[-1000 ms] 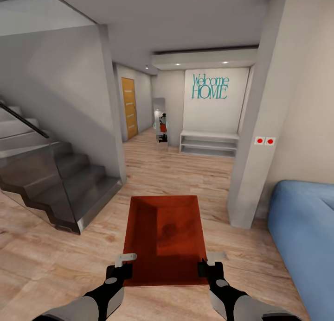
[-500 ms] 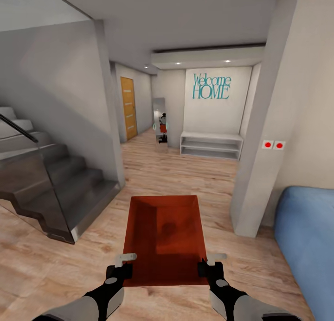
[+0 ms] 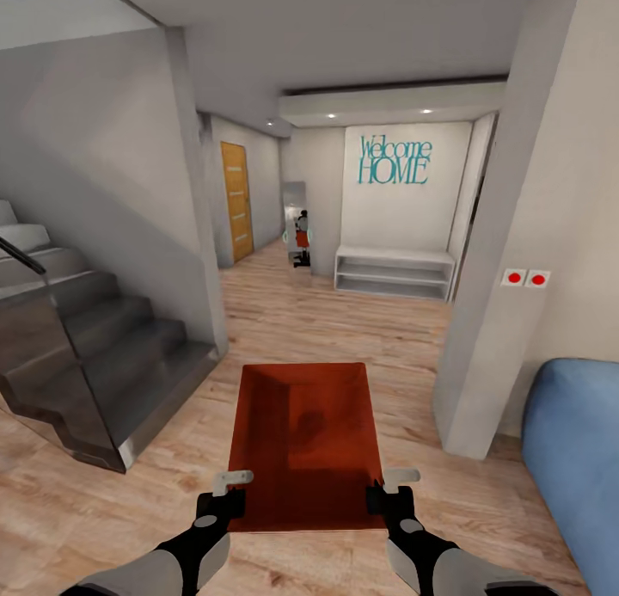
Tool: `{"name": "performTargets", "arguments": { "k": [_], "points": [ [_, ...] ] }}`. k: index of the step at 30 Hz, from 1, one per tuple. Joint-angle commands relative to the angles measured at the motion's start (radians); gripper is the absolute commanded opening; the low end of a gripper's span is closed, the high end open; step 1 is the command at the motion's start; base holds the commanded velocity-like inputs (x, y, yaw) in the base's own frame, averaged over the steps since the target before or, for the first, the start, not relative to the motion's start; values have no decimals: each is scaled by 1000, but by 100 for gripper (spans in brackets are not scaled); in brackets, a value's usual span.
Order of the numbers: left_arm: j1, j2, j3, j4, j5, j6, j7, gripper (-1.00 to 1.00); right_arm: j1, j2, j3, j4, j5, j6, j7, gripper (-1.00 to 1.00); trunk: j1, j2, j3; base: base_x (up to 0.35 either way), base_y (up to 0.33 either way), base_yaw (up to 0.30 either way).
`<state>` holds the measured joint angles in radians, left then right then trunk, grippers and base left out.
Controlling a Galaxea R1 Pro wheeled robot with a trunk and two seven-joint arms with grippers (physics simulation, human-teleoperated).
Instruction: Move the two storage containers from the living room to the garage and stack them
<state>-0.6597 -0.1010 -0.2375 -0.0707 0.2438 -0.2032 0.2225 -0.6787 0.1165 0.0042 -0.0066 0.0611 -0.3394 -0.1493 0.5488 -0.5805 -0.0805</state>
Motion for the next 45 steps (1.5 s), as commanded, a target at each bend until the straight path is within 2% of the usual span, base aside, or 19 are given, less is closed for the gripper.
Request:
{"name": "performTargets", "arguments": {
  "k": [1,34,45],
  "points": [
    [-1,0,-18,-1,3,-7,14,-100,-1,8,2,4,-6,-3,-3,-100,1,-2,-2,321,0,0],
    [-2,-7,-15,2,-1,5,17,-100,-1,9,1,5,-7,-3,-3,-100,1,-2,-2,321,0,0],
    [-1,-2,-11,0,14,-5,18,-100,-1,8,1,5,-7,-3,-3,-100,1,-2,-2,321,0,0]
  ]
}}
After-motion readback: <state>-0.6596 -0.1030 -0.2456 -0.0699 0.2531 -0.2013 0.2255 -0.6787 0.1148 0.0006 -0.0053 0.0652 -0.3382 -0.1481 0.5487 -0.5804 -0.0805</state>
